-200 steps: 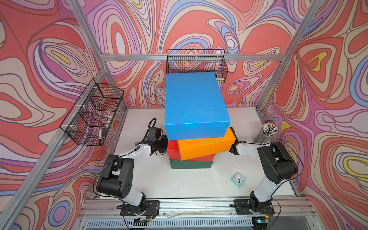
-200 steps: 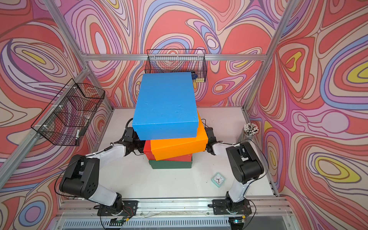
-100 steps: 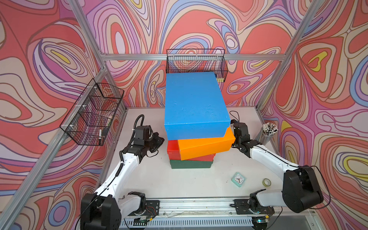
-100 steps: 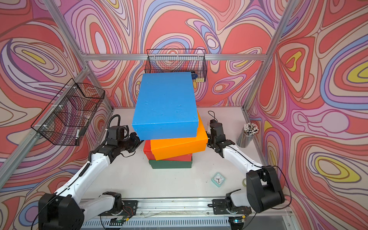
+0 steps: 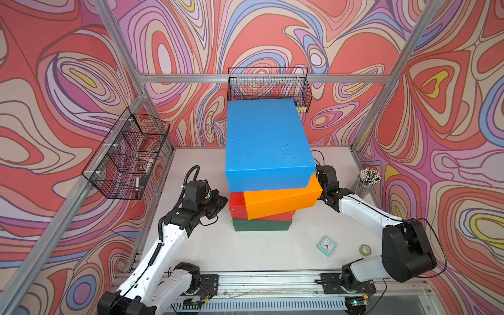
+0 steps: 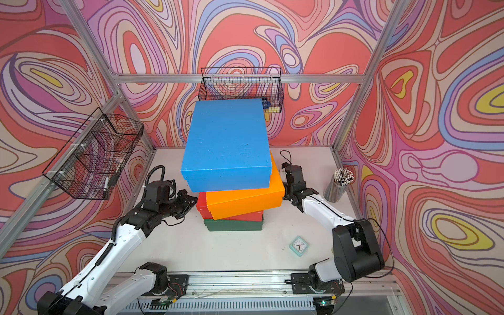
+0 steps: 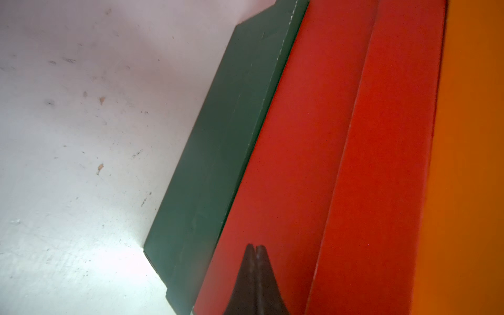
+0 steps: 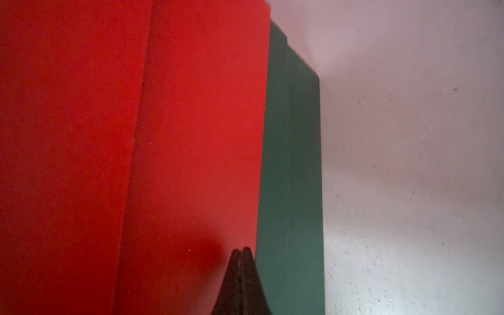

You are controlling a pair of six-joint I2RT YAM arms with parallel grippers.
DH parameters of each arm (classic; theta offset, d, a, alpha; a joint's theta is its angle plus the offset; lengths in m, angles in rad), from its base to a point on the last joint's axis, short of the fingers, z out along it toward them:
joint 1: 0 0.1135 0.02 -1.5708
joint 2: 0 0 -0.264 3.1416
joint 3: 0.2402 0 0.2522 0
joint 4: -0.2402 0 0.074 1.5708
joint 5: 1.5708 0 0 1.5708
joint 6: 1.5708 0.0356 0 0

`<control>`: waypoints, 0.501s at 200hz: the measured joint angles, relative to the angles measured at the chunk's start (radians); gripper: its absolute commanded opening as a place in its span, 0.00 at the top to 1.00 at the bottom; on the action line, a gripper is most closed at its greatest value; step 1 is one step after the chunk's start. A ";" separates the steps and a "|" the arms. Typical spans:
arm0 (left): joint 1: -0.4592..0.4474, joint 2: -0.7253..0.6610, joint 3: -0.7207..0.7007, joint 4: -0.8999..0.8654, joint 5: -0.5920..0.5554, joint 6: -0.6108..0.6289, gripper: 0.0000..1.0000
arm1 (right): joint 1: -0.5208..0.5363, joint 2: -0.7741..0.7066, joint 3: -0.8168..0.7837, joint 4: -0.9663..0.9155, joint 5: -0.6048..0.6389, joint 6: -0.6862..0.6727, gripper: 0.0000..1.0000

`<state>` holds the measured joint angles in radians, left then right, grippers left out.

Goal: Stack the shoeboxes
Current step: Adjust the shoebox.

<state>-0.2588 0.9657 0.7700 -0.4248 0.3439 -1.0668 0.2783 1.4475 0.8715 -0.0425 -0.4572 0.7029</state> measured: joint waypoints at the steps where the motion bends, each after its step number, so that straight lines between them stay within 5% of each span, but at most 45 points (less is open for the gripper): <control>1: -0.003 0.000 0.000 0.000 -0.002 -0.001 0.98 | 0.000 0.000 0.000 0.000 0.000 0.000 1.00; 100: -0.090 0.012 0.013 0.001 -0.053 -0.042 0.98 | -0.002 0.000 0.000 0.013 -0.016 0.026 1.00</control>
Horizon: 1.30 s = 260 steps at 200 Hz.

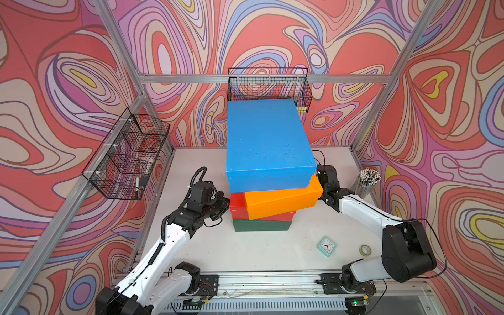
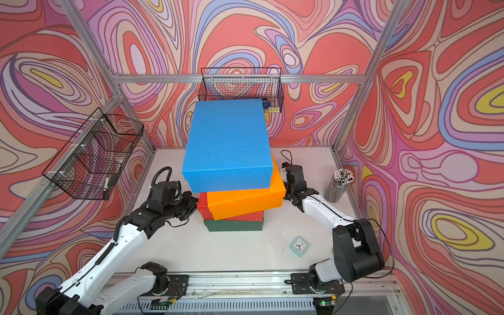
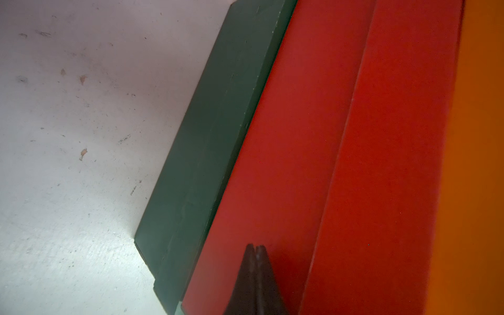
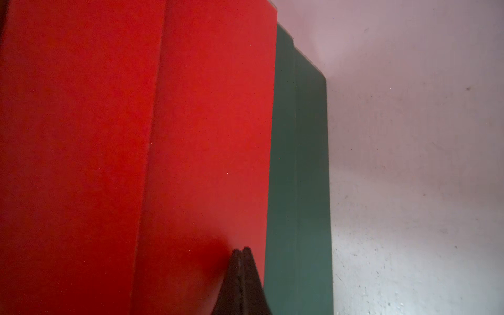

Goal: Stack the shoeboxes
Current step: Adjust the shoebox.

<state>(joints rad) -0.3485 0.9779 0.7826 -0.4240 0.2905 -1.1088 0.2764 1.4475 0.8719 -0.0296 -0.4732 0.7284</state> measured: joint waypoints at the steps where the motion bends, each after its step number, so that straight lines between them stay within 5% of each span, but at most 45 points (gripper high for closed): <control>1: -0.001 0.000 0.001 0.000 0.000 0.000 0.98 | 0.000 0.000 0.000 0.000 0.000 0.000 1.00; 95: -0.022 0.002 0.043 -0.034 -0.056 -0.002 0.96 | 0.000 -0.002 0.005 -0.018 0.010 -0.002 1.00; 186: -0.025 -0.104 0.224 -0.245 -0.247 0.119 0.77 | 0.000 -0.224 0.013 -0.231 0.190 -0.089 1.00; 239: -0.025 -0.057 0.315 -0.283 -0.264 0.174 0.53 | 0.000 -0.352 0.013 -0.390 0.299 -0.103 1.00; 260: -0.025 -0.024 0.319 -0.279 -0.243 0.182 0.51 | 0.000 -0.418 0.013 -0.445 0.330 -0.110 1.00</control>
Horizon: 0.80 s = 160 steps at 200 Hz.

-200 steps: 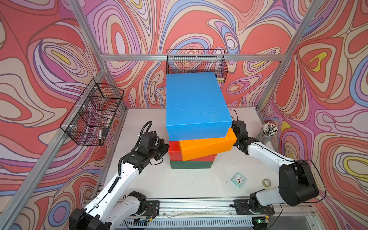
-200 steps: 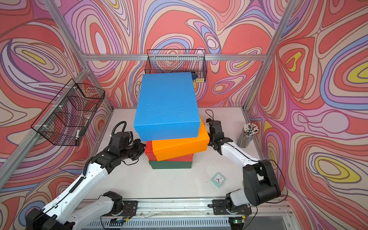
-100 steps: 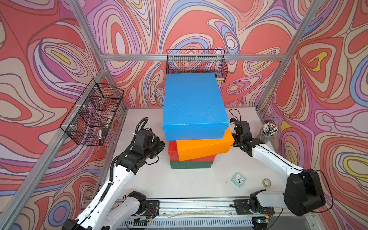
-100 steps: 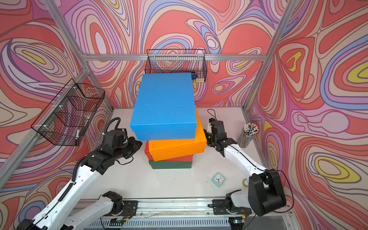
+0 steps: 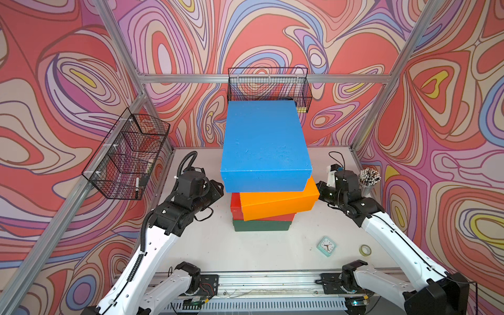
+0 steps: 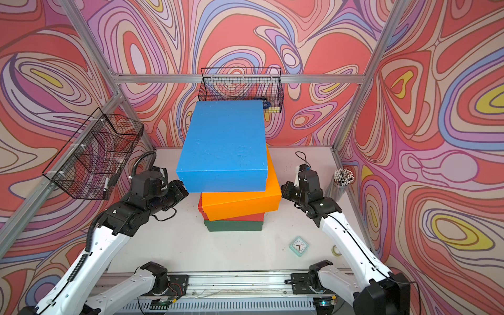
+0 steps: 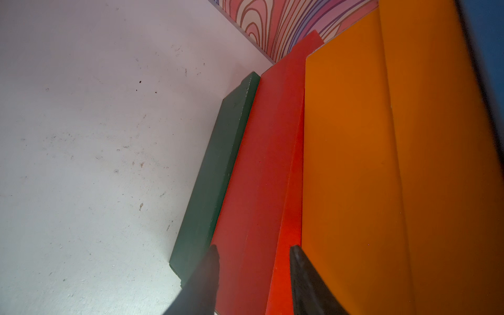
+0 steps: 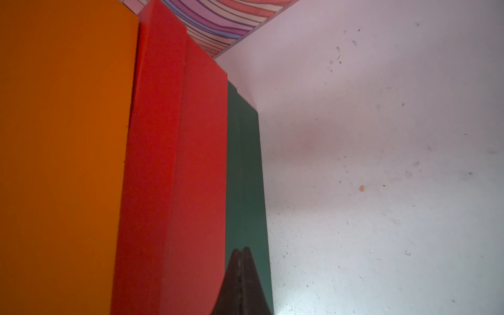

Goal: Stack the shoeboxes
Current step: Adjust the shoebox.

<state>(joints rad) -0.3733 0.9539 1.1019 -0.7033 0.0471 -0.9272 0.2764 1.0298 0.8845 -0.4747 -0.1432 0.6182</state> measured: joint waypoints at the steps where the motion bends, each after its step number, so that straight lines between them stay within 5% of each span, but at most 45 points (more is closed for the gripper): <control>1: 0.000 0.002 0.000 0.000 0.002 0.000 0.51 | 0.000 -0.002 0.000 -0.002 0.000 -0.001 1.00; 53: 0.000 0.080 0.007 0.053 0.074 0.000 0.52 | 0.000 -0.144 -0.014 -0.016 -0.086 -0.006 1.00; 160: 0.006 0.242 0.100 0.159 0.151 -0.009 0.53 | 0.012 -0.161 -0.057 0.053 -0.329 0.022 1.00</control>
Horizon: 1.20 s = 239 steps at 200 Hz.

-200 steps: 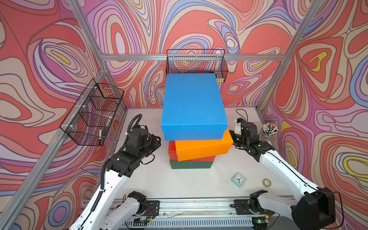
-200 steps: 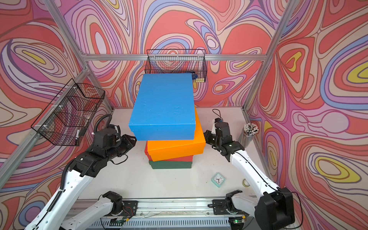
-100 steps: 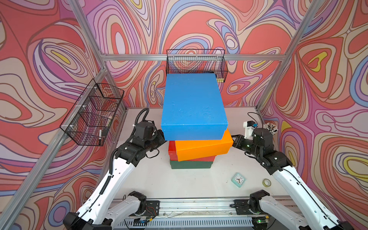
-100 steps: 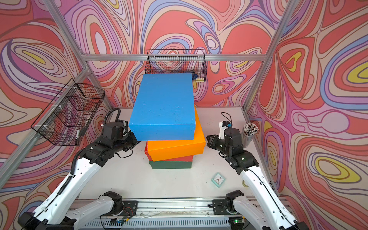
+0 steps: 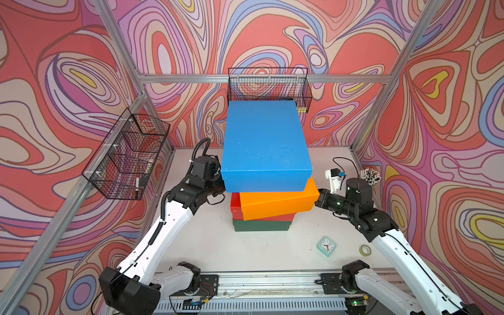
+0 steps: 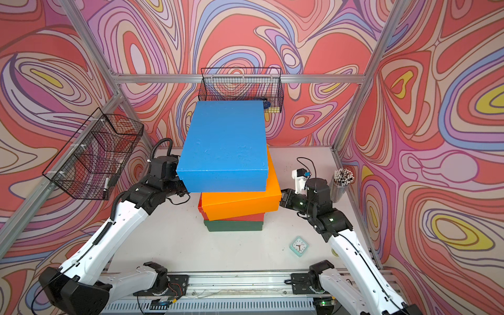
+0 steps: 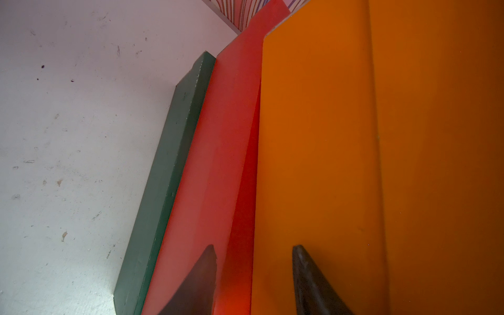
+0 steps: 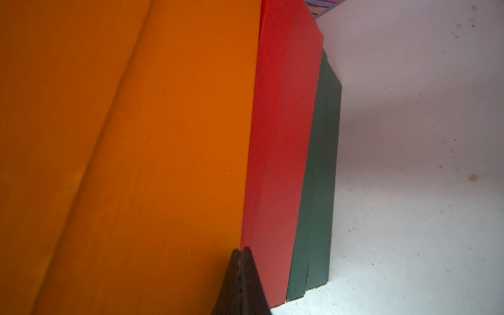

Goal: Stack the shoeboxes
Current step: Adjust the shoebox.

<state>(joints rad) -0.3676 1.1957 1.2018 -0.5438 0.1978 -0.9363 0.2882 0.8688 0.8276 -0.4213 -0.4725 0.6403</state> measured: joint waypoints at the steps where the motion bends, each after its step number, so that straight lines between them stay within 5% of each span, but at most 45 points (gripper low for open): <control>1: 0.000 0.001 0.001 0.001 0.000 0.000 0.53 | 0.001 0.000 0.001 0.000 0.000 0.000 1.00; 239: 0.092 0.143 0.063 0.082 0.027 -0.026 0.53 | 0.060 0.195 0.115 0.130 0.031 0.036 1.00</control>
<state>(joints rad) -0.2756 1.3392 1.2648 -0.4618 0.2249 -0.9627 0.3485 1.0637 0.9424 -0.2909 -0.4419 0.6765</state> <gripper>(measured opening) 0.470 0.042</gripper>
